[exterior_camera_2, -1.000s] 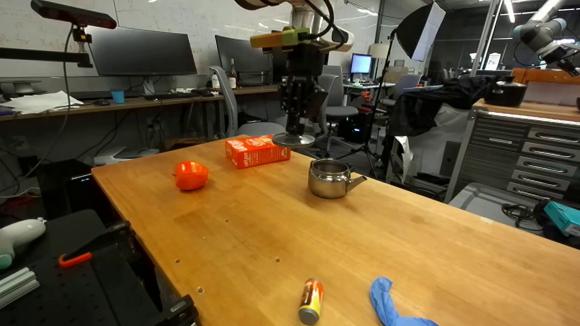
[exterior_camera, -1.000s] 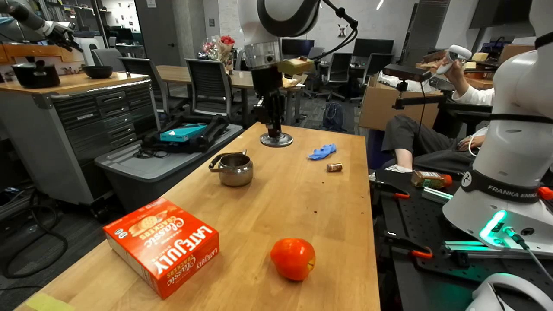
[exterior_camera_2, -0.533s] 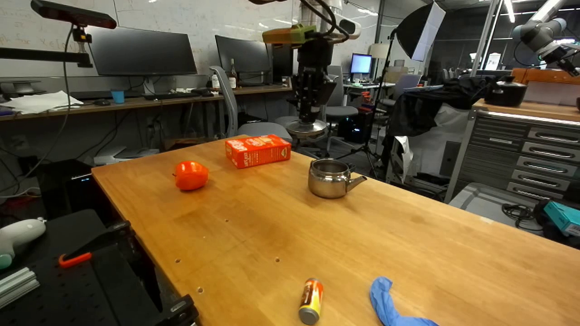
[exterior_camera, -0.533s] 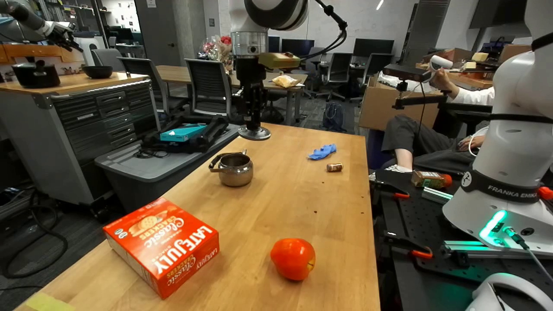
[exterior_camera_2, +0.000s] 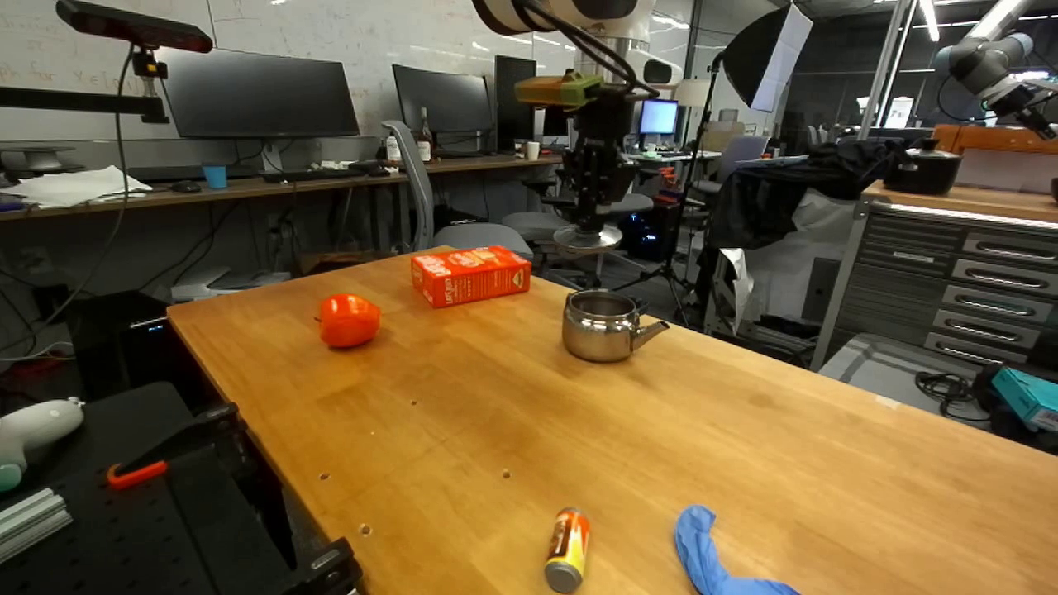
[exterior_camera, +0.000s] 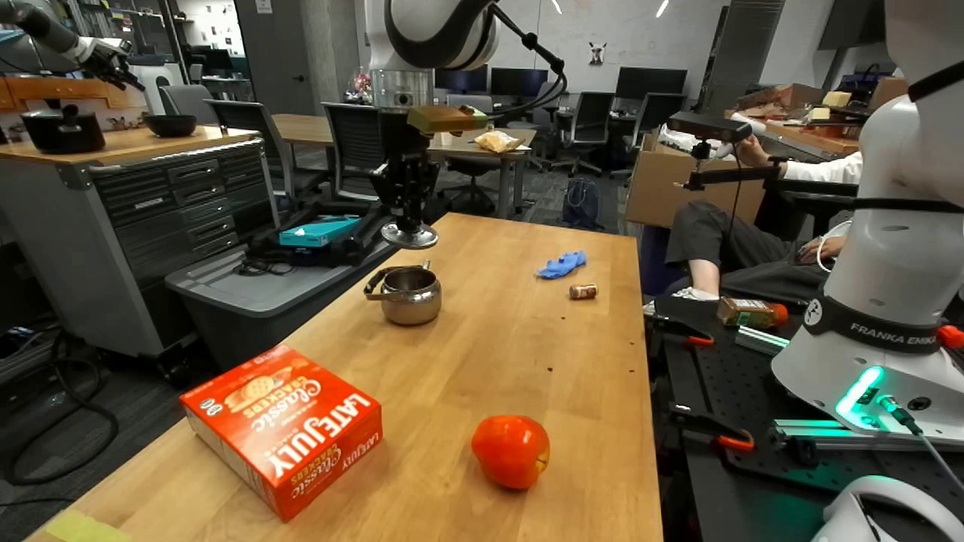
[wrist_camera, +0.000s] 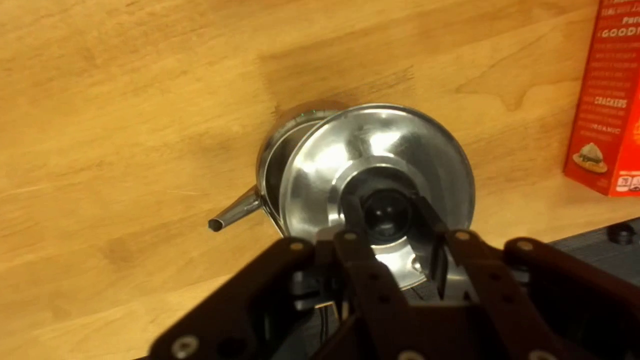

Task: Put the lid on the kettle

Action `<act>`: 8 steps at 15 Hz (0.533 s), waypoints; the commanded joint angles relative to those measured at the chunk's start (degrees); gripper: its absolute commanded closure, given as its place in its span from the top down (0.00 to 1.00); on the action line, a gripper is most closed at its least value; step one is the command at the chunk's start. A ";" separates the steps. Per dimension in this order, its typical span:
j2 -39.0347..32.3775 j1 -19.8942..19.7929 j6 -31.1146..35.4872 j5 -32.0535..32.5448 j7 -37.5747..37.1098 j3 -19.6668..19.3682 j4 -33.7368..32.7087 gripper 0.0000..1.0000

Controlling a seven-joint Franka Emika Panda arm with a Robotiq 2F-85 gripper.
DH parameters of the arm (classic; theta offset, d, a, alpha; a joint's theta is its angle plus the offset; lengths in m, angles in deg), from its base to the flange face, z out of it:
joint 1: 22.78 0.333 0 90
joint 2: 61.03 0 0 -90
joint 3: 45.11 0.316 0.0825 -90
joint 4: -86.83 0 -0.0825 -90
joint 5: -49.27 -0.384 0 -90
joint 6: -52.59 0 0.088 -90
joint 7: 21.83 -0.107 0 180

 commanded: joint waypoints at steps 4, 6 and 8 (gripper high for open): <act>-8.35 0.10 -2.43 -1.55 -2.52 -1.19 -11.63 0.07; -10.23 -0.13 -3.42 -1.68 -2.36 -1.27 -13.65 0.07; -12.03 -0.49 -4.54 -1.91 -1.93 -1.27 -15.22 0.07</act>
